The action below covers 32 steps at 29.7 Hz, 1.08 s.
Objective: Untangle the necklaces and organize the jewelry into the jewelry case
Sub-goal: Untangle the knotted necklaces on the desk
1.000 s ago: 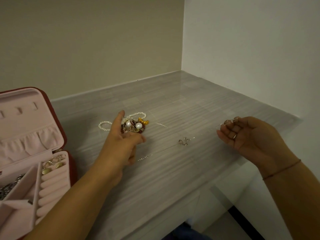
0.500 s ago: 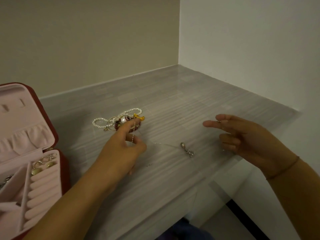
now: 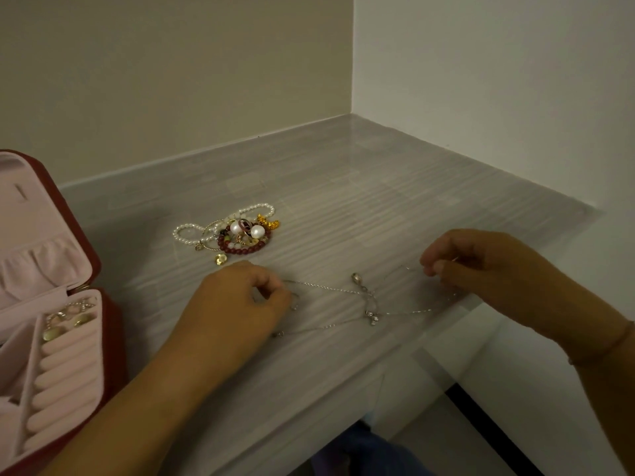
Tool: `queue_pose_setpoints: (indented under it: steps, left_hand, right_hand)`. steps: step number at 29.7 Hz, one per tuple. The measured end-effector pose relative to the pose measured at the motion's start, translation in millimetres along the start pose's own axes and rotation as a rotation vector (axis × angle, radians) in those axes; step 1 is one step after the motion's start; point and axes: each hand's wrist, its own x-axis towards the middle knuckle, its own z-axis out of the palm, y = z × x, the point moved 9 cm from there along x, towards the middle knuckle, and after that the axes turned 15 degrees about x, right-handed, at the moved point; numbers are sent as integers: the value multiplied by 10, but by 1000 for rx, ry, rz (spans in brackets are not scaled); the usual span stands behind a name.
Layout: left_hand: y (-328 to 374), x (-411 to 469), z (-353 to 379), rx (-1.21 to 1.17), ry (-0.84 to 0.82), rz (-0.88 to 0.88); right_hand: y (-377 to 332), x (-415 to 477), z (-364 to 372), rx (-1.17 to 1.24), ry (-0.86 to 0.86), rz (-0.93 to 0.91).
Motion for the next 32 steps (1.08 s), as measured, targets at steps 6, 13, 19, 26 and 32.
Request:
queue_pose_setpoints:
  steps: [6,13,19,26,32]
  left_hand:
    - [74,-11,43,178,86,78]
    - [287,-103,20,349,327,163]
    - [422,79,245,247,78,147]
    - [766,196,455,136,-51,228]
    - [745,169,482,10,-51,205]
  right_hand:
    - [-101,-52,28,-363,166,-28]
    - [-158,-23,548,-275,141,7]
    - [-214,-21,608,-355,153,31]
    - [-201,-37,674,-574,124,52]
    - [-196,-20,728,-645,-22,30]
